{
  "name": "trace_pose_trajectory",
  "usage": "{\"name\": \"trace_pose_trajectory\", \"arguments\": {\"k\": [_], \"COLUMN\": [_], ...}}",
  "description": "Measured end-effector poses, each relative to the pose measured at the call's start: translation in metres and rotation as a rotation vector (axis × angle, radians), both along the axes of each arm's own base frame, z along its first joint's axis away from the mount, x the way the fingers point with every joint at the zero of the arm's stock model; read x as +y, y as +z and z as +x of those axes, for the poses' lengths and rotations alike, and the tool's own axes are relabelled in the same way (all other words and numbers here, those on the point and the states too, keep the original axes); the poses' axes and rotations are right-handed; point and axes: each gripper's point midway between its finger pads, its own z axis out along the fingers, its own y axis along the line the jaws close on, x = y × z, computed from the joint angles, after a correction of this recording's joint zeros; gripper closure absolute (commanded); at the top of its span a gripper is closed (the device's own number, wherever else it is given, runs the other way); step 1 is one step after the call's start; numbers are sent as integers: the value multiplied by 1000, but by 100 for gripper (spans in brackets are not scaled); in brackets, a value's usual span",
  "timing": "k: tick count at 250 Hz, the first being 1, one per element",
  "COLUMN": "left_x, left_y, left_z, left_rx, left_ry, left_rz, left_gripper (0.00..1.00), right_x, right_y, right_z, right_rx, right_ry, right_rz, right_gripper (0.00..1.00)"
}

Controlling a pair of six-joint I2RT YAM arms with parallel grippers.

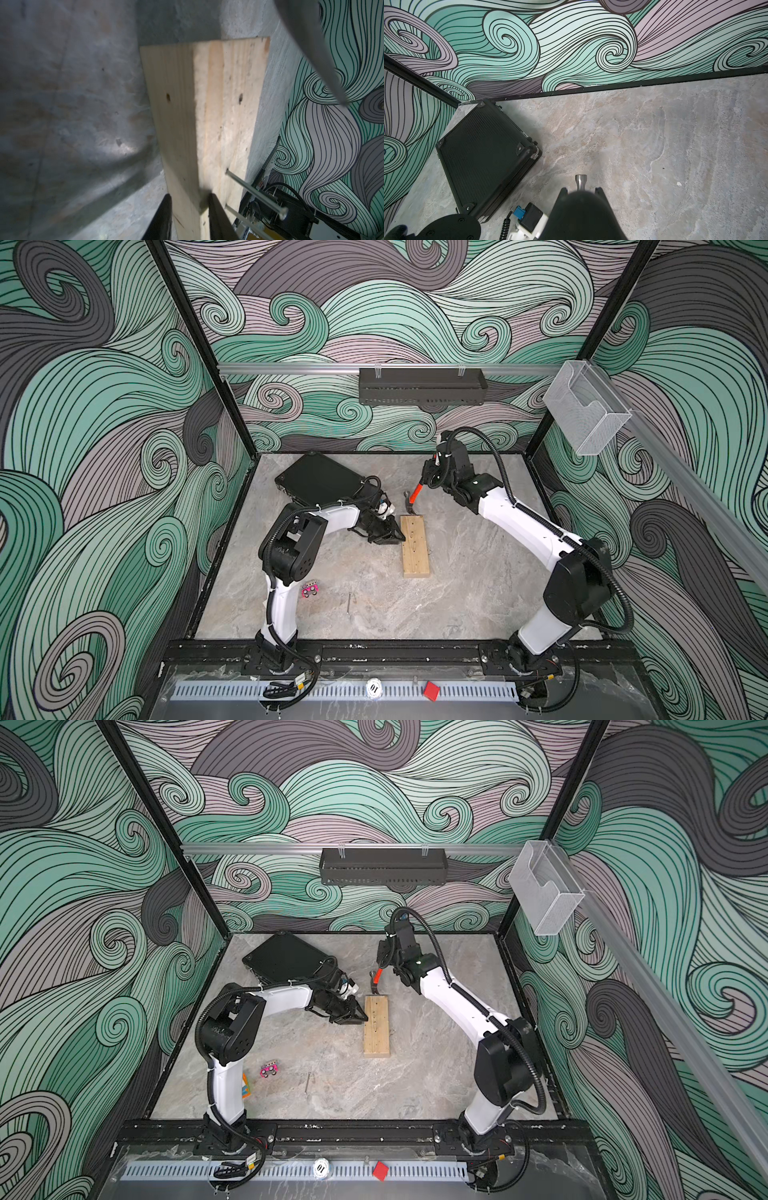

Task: Use a claw hammer to pull out a nail
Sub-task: Remove the nail from the mounting plate.

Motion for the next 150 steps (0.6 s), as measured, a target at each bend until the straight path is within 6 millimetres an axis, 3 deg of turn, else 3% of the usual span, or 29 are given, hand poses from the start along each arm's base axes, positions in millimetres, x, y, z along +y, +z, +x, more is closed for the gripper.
{"name": "trace_pose_trajectory", "arguments": {"k": [66, 150], "left_x": [1, 1], "left_y": [0, 0], "left_z": [1, 1], "left_rx": [0, 0], "left_ry": [3, 4], "left_rz": [13, 18], "left_gripper": [72, 72], "right_x": [14, 26], "right_y": [-21, -24], "right_z": [-2, -6], "right_rx": [-28, -83], "right_ry": [17, 25], "right_rz": [-23, -48], "right_gripper": [100, 100]}}
